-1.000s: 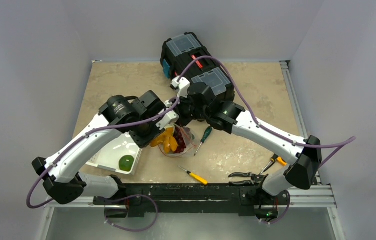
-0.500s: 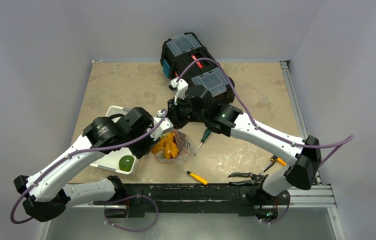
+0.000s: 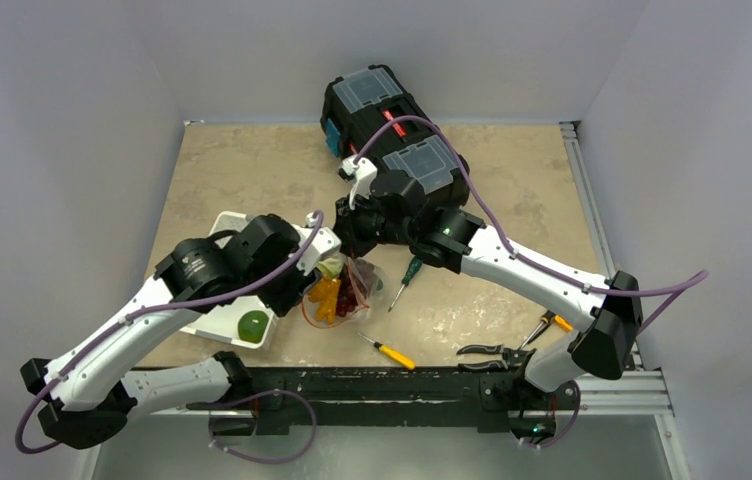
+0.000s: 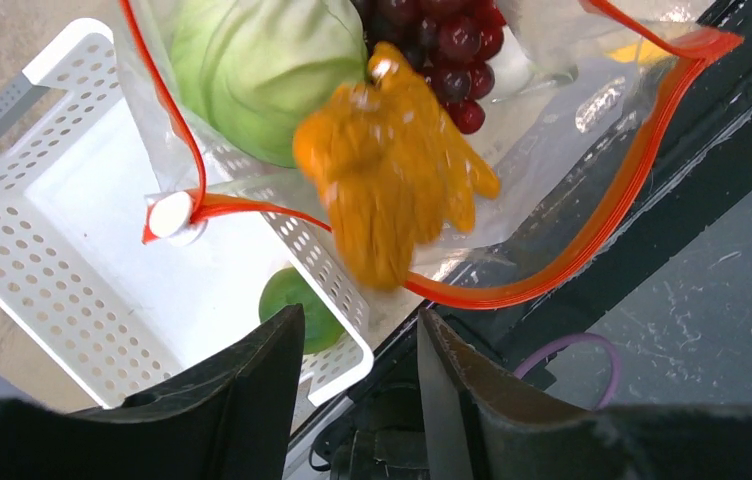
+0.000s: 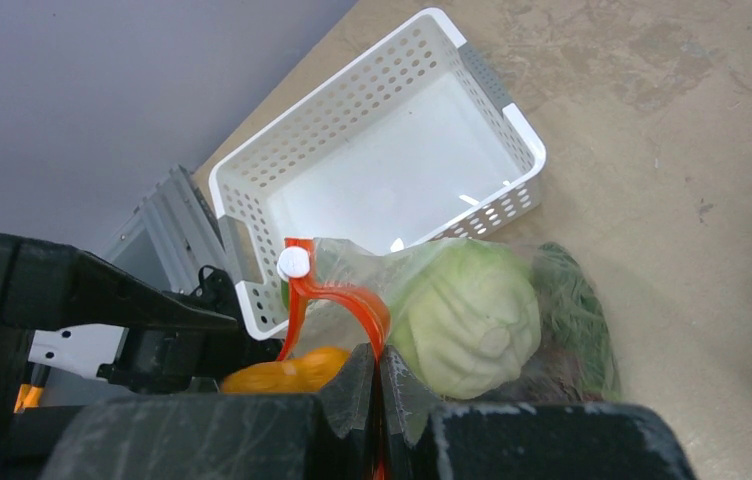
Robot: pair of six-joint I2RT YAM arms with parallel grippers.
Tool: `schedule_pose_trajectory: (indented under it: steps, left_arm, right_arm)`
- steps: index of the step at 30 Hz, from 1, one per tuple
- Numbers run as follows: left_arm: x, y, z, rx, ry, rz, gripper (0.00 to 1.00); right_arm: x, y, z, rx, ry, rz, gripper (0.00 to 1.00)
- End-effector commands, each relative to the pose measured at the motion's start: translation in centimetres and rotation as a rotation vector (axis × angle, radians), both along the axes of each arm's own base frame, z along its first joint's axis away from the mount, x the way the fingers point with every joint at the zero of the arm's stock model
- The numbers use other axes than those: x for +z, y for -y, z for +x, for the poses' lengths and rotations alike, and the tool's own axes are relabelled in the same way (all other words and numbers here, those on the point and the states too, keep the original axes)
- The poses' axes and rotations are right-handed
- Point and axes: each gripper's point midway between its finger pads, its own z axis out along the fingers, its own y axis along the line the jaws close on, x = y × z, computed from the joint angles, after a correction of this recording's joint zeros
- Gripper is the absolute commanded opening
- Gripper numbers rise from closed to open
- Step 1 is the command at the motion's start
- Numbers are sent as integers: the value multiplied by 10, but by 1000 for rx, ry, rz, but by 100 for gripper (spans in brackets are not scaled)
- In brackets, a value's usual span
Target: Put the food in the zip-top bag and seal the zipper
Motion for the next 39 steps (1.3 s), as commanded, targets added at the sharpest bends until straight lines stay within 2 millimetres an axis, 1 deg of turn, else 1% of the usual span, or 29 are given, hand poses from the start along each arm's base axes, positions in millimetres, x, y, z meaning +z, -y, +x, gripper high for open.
schedule_pose_trajectory:
  steps: [1, 2, 3, 4, 7, 9, 10, 11, 13, 14, 17, 18, 19, 20, 23, 24, 27, 34, 36, 39]
  left_arm:
    - [9, 1, 7, 46, 52, -44, 46]
    - [9, 1, 7, 51, 57, -47, 47]
    - [10, 0, 8, 59, 63, -52, 52]
    - [11, 0, 8, 68, 66, -60, 53]
    - [19, 2, 7, 103, 87, -129, 56]
    - [28, 0, 6, 155, 115, -213, 56]
    - [33, 0, 4, 191, 125, -265, 55]
    - [38, -2, 3, 234, 138, -326, 52]
    - [46, 0, 1, 323, 145, -471, 42]
    - [47, 2, -2, 360, 134, -542, 39]
    - [40, 6, -11, 455, 68, -710, 38]
    - [35, 6, -12, 501, 40, -750, 40]
    - [24, 4, -13, 557, 15, -769, 44]
    - [18, 6, -13, 595, -14, -798, 47]
    - [12, 15, -16, 631, -77, -871, 60]
    - [11, 18, -16, 632, -91, -883, 62]
    - [7, 28, -14, 621, -114, -894, 62]
    - [-13, 33, -8, 611, -116, -793, 32]
    - [-14, 35, -7, 593, -111, -789, 27]
    - [-11, 36, -5, 573, -92, -785, 26]
  right_arm:
    - [44, -8, 3, 2, 63, 126, 0]
    - [43, -9, 3, 2, 61, 124, 0]
    - [42, -9, 3, 2, 60, 122, 0]
    - [43, -9, 3, 2, 61, 124, 0]
    - [43, -9, 3, 3, 61, 121, 0]
    - [45, -7, 2, 4, 65, 121, 0]
    - [46, -7, 2, 4, 67, 121, 0]
    - [47, -6, 2, 5, 70, 122, 0]
    - [47, -7, 0, 12, 70, 126, 0]
    - [47, -7, 1, 13, 71, 128, 0]
    - [48, -8, 0, 18, 70, 132, 0]
    - [48, -8, 0, 18, 71, 132, 0]
    - [47, -8, 0, 18, 71, 132, 0]
    - [48, -8, 0, 19, 73, 135, 0]
    - [48, -7, -1, 18, 74, 140, 0]
    - [47, -7, -1, 16, 72, 140, 0]
    - [44, -5, 1, -1, 70, 130, 0]
    - [40, -2, 3, -7, 79, 110, 0]
    - [40, -2, 2, -8, 79, 107, 0]
    - [39, -2, 3, -9, 79, 105, 0]
